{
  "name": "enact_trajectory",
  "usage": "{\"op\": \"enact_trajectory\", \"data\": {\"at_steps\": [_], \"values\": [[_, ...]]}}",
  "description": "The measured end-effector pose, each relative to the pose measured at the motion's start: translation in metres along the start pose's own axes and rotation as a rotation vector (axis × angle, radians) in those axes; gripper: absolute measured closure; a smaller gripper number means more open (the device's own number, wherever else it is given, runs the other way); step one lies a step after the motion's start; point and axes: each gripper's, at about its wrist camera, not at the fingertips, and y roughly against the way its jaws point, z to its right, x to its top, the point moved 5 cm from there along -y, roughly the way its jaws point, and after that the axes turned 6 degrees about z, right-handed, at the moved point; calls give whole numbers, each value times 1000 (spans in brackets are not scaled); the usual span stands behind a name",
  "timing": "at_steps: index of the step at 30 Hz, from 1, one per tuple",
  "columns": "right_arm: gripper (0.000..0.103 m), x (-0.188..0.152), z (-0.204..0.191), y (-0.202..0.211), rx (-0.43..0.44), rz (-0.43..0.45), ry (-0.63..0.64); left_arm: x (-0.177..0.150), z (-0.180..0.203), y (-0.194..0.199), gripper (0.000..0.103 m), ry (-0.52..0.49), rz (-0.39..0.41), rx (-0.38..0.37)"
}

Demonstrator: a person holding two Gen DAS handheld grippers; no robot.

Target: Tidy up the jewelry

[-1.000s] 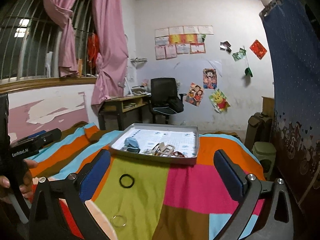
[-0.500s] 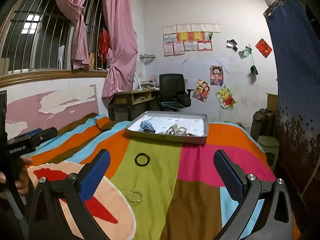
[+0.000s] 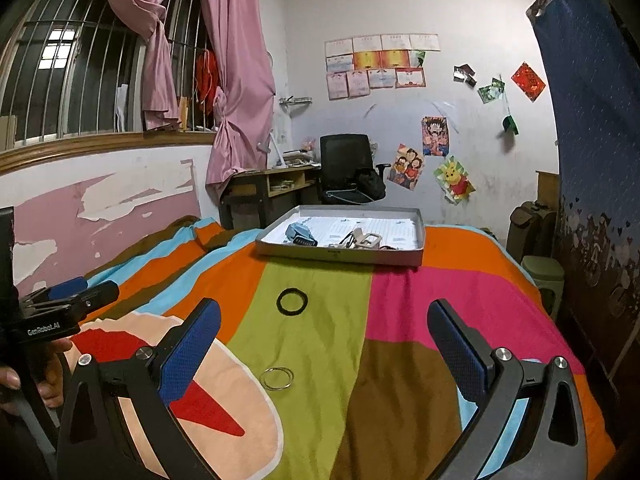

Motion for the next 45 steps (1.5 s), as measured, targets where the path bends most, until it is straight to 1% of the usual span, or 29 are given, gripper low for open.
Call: {"op": "enact_trajectory", "data": {"at_steps": [4,9,16,23,35,45], "values": [[1,-5,0,-6,-3,-6,-10,-2,-4,-10,0,-8,-21,6],[1,-8,0,-19,-9,-13,-11,-1,-6,-26,0,-13,-49,-10],[1,-5,0,-45,-22,-9,-25,6,-6,-52,0,-31,-56,-15],[1,-4,-3,-66,-20,-12,-13,1,-7,-74,0,-20,-78,-11],[1,-5,-2,-104,-25,-20,-27,-3,-9,-118,0,-19,-105,-4],[1,-6,-2,-149,-36,-40,-35,-5,-11,-163,0,-38,-130,-7]]}}
